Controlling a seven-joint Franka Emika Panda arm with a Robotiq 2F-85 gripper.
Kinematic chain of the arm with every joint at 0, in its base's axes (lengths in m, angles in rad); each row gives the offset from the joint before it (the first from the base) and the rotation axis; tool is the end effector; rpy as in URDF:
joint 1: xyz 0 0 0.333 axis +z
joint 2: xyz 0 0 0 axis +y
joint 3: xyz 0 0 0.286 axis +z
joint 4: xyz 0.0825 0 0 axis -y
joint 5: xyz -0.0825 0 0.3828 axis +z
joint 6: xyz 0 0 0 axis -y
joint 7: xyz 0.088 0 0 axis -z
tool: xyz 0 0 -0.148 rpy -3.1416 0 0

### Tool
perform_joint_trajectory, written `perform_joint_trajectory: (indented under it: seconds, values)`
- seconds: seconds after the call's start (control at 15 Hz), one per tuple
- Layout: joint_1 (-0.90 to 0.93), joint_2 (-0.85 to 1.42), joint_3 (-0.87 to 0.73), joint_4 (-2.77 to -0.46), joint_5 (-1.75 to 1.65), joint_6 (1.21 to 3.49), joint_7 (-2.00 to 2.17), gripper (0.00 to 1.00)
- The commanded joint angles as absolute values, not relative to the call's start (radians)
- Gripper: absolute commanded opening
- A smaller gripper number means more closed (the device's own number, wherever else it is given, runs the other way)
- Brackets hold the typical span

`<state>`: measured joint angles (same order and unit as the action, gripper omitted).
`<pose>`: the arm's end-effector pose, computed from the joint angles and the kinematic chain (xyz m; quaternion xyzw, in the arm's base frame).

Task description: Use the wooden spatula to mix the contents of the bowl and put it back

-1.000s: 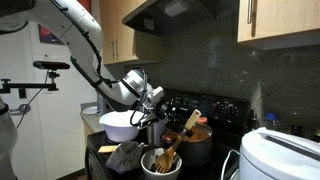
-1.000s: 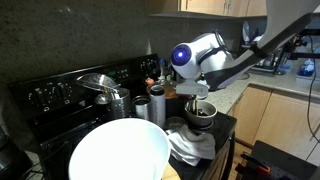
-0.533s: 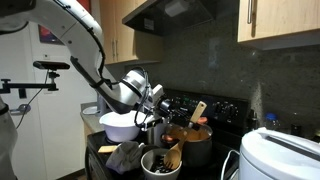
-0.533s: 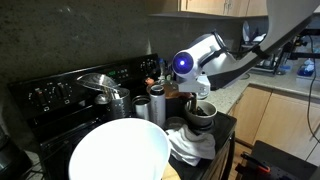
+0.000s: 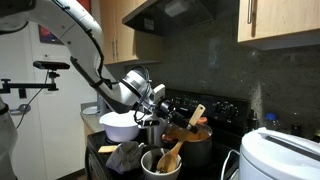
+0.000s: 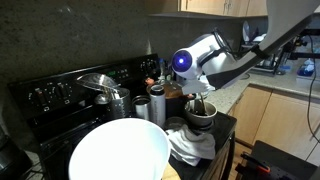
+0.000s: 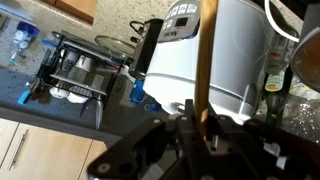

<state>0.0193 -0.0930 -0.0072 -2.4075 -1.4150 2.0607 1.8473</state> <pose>0.4932 -0.0821 0.3170 0.7568 -0.3703 0.3673 0.3939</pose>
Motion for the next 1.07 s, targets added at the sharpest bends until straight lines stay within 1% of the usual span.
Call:
perform_joint_trajectory:
  seconds: [0.0,0.2,0.27,0.6,0.87,0.93,1.0]
  values:
    - [0.018,-0.121,-0.004,-2.423,-1.379,2.066,1.797,0.03]
    - [0.016,-0.117,-0.004,-2.422,-1.411,2.079,1.848,0.03]
    - [0.038,-0.192,0.016,-2.357,-1.314,2.023,1.713,0.03]
    - [0.052,-0.228,0.046,-2.238,-1.312,1.954,1.675,0.03]
    - [0.049,-0.240,0.052,-2.194,-1.371,1.991,1.745,0.03]
    - [0.068,-0.263,0.072,-2.127,-1.357,1.969,1.698,0.03]
    - [0.022,-0.131,0.009,-2.016,-1.442,2.096,1.731,0.03]
